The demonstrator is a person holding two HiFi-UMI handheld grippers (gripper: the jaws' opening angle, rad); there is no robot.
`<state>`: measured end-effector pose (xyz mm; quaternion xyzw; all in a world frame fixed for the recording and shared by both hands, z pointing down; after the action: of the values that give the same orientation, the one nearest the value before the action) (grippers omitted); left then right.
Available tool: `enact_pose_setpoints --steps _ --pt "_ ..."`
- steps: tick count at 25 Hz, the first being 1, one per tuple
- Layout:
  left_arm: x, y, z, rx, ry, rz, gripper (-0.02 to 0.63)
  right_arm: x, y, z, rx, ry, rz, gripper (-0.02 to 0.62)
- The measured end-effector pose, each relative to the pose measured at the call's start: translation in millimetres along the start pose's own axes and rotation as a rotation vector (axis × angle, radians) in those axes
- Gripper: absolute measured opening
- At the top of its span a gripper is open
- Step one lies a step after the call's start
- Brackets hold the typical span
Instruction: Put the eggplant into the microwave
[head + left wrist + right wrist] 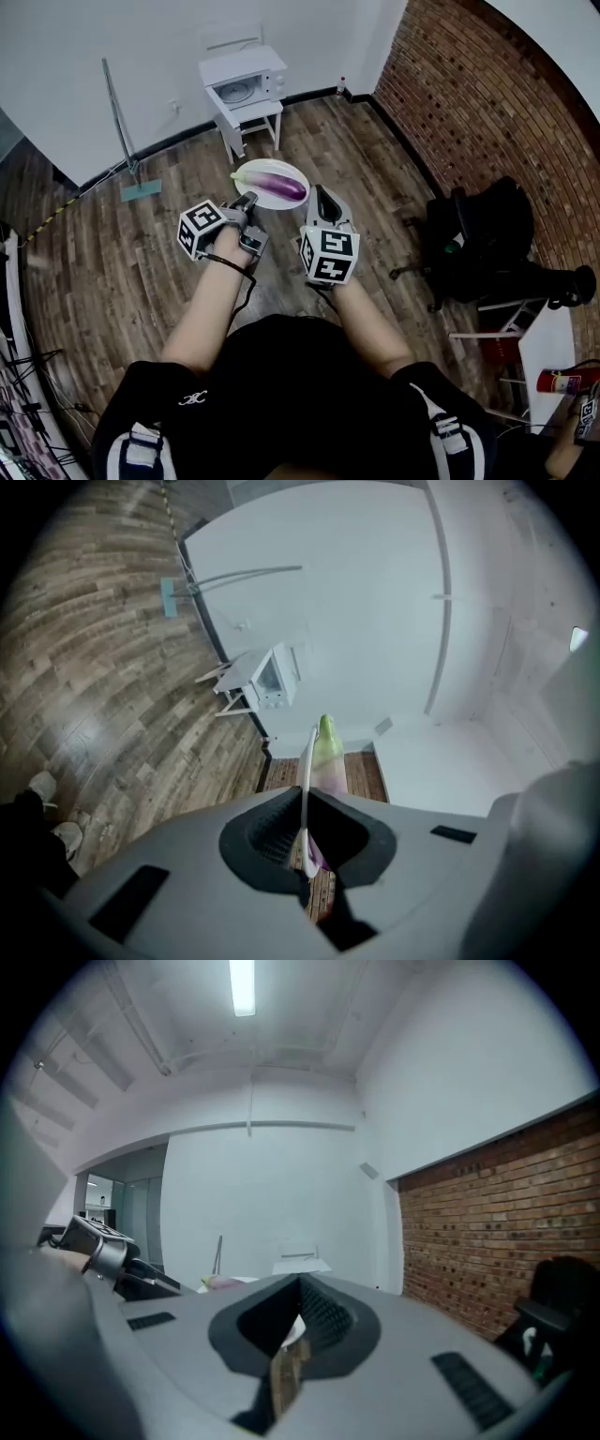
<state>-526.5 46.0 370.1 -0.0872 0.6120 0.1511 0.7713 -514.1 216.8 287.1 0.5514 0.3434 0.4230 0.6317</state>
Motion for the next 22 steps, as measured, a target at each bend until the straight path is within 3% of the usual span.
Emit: enact_pose_setpoints --steps 8,14,19,22 --pt "-10 -25 -1 -0.056 0.008 0.027 0.020 -24 11 -2 -0.011 0.076 0.005 0.008" --pt "-24 -41 10 -0.083 -0.001 -0.010 0.020 -28 20 16 -0.037 0.101 -0.013 0.008" --pt "-23 -60 37 -0.061 -0.010 -0.003 0.020 -17 6 44 0.046 0.101 0.013 0.008" --pt "-17 -69 64 -0.038 -0.008 -0.001 0.020 -2 5 71 0.044 0.075 0.012 0.008"
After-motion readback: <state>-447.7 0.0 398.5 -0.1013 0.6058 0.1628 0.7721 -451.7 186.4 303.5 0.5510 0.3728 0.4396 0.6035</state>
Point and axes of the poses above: the fingertips, and each gripper's own axes: z forward along the fingers, x to its right, y out of its underside, the point moved 3 cm from there along -z, backward along the fingers, and after that the axes turned 1 degree about y, right-handed, at the moved point
